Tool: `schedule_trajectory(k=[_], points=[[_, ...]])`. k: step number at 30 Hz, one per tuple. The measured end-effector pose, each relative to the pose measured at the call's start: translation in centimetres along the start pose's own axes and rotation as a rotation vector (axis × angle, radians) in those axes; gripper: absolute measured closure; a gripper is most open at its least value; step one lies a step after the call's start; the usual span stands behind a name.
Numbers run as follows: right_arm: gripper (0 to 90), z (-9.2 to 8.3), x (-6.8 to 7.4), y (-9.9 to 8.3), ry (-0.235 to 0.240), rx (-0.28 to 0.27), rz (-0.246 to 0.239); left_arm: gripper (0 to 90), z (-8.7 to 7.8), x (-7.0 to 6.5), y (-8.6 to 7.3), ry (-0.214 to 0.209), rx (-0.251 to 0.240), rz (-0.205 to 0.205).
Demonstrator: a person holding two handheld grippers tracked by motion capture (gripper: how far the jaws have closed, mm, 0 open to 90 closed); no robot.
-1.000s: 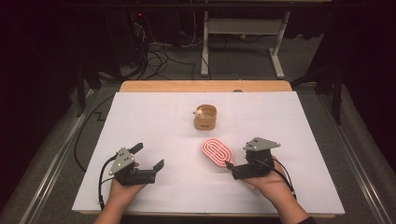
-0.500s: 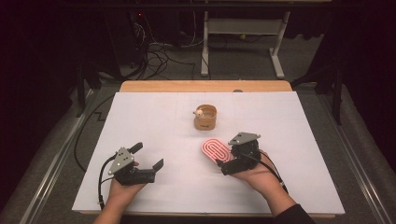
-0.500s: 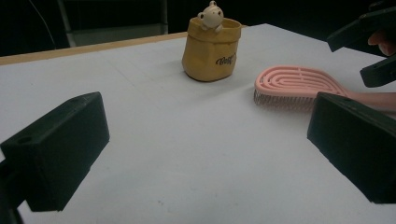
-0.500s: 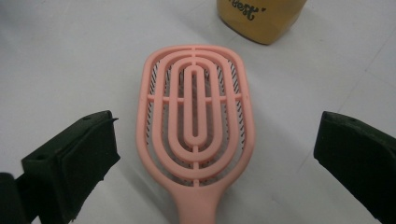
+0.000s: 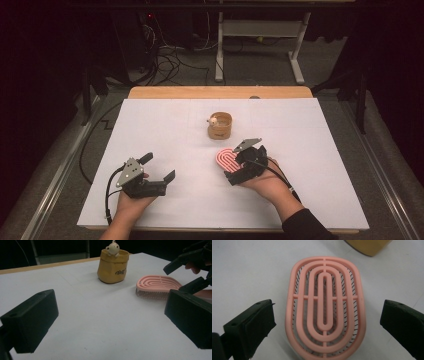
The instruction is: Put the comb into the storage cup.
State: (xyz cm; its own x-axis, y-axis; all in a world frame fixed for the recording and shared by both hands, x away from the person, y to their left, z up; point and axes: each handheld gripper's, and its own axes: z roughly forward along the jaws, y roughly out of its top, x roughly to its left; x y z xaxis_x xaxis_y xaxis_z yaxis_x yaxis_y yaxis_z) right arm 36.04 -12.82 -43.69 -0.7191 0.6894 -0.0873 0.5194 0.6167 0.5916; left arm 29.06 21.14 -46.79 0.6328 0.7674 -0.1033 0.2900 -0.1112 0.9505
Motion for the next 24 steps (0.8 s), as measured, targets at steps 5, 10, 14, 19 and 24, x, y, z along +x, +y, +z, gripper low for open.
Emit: schedule_trajectory(k=[5,10,14,19,24], points=[[1.2,0.8,-0.1,0.3,-0.005,0.039,-0.003,0.0,0.0,0.0,0.0,-0.001,-0.001,-0.001],[4.6,1.2,0.1,0.6,-0.006,0.055,-0.015,0.0,0.0,0.0,0.0,-0.001,-0.002,0.001],[9.2,1.4,0.2,0.7,-0.005,0.073,-0.013,0.0,0.0,0.1,0.0,-0.001,-0.003,0.000],[16.0,1.5,0.1,0.7,0.005,0.080,-0.016,0.0,-0.1,0.1,0.0,-0.001,-0.003,0.000],[18.6,1.5,0.2,0.6,0.002,0.085,-0.029,0.0,-0.1,0.1,0.0,0.000,-0.004,0.000]])
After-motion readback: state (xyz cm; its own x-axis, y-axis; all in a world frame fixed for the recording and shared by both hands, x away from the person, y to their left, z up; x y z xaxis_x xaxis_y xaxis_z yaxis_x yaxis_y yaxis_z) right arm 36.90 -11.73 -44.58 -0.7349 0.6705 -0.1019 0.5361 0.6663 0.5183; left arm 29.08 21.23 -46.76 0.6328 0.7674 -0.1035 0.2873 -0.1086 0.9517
